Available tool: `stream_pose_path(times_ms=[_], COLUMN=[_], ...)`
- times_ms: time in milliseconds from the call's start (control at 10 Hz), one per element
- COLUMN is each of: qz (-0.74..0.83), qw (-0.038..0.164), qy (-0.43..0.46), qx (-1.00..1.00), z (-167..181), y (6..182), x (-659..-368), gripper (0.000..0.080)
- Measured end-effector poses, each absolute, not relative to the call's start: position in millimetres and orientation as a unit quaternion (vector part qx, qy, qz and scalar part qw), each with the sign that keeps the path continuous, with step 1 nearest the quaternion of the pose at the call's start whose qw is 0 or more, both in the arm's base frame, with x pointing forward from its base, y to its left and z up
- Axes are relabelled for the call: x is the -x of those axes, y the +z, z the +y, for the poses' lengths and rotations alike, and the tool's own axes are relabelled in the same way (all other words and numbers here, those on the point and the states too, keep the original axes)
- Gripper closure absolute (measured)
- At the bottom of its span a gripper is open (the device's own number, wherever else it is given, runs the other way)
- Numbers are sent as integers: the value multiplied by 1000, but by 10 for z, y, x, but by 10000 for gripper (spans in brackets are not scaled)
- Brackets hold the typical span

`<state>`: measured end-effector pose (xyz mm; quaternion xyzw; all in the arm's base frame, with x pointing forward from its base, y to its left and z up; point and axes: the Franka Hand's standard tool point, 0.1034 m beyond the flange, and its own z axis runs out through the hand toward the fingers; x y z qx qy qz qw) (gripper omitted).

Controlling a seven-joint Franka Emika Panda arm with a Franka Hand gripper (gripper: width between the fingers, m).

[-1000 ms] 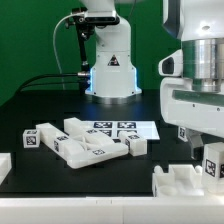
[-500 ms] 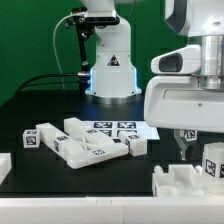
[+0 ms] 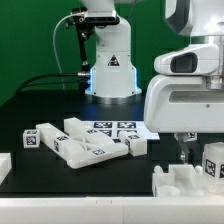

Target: Assemble chair

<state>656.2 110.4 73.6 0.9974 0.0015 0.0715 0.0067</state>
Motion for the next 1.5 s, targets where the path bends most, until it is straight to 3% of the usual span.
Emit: stream_pose_path(times_ms=[100, 300, 400, 500, 1000, 1200, 1400, 1500], qz=[-11, -34, -70, -107, -486, -582, -597, -577], qw=[6, 4, 1, -2, -40, -57, -59, -57], qy=[72, 72, 72, 71, 61, 48, 46, 47], qx=[-997, -997, -995, -992, -871, -810, -799, -813], z=[1102, 1100, 1101, 1105, 1092, 1067, 1068, 1067], y=[736, 734, 733, 732, 712, 706, 705, 701], x=[-6562, -6562, -6561, -6560, -6536, -6530, -6528, -6527], gripper=[171, 437, 437, 515, 515, 515, 515, 399])
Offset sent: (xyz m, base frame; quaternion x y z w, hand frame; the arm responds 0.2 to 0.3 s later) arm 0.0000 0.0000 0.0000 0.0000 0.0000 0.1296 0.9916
